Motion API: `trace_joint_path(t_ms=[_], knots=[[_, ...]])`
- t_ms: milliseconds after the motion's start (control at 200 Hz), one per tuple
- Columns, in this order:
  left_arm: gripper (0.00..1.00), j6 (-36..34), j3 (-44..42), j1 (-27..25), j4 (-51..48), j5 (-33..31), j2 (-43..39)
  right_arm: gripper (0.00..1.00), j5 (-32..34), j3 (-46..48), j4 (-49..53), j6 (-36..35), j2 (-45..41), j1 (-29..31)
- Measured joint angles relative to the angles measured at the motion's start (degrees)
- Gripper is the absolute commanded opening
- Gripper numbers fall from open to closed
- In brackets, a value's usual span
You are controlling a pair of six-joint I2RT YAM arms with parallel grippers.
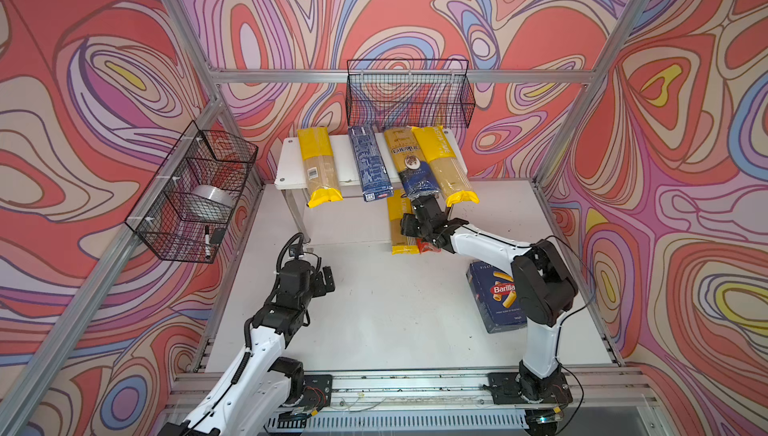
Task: Place and organize the pasta boxes and bags onto the shelf
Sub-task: 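Lower the yellow bag upright onto the lower shelf tier with the right gripper, then open the right gripper and withdraw it from the yellow bag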
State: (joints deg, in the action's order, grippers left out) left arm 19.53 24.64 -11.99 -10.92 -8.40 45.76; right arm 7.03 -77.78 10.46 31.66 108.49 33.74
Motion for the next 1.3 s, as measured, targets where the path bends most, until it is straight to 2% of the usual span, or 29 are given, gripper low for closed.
trace_joint_path(t_ms=[155, 315, 666, 1007, 1302], knots=[[1.00, 0.00, 0.00, 0.00, 0.00, -0.02, -0.44, 0.62, -3.85, 3.87, 0.83, -0.35, -5.73, -0.02], [1.00, 0.02, 0.00, 0.00, 0.00, -0.02, -0.63, 0.55, -9.99, 1.88, 4.28, -1.38, -4.98, 0.00], [1.00, 0.24, -0.28, 0.00, -0.02, -1.03, -2.34, 0.51, -20.76, -1.03, 11.50, -4.35, -3.23, 0.02], [1.00, 0.26, -0.46, 0.00, -0.07, -1.73, -2.40, 0.51, -29.97, -1.09, 14.75, -8.15, -3.23, 0.04], [1.00, 0.46, -0.46, 0.00, -0.07, -1.84, -2.56, 0.54, -33.46, -1.84, 17.44, -10.10, -0.85, 0.04]])
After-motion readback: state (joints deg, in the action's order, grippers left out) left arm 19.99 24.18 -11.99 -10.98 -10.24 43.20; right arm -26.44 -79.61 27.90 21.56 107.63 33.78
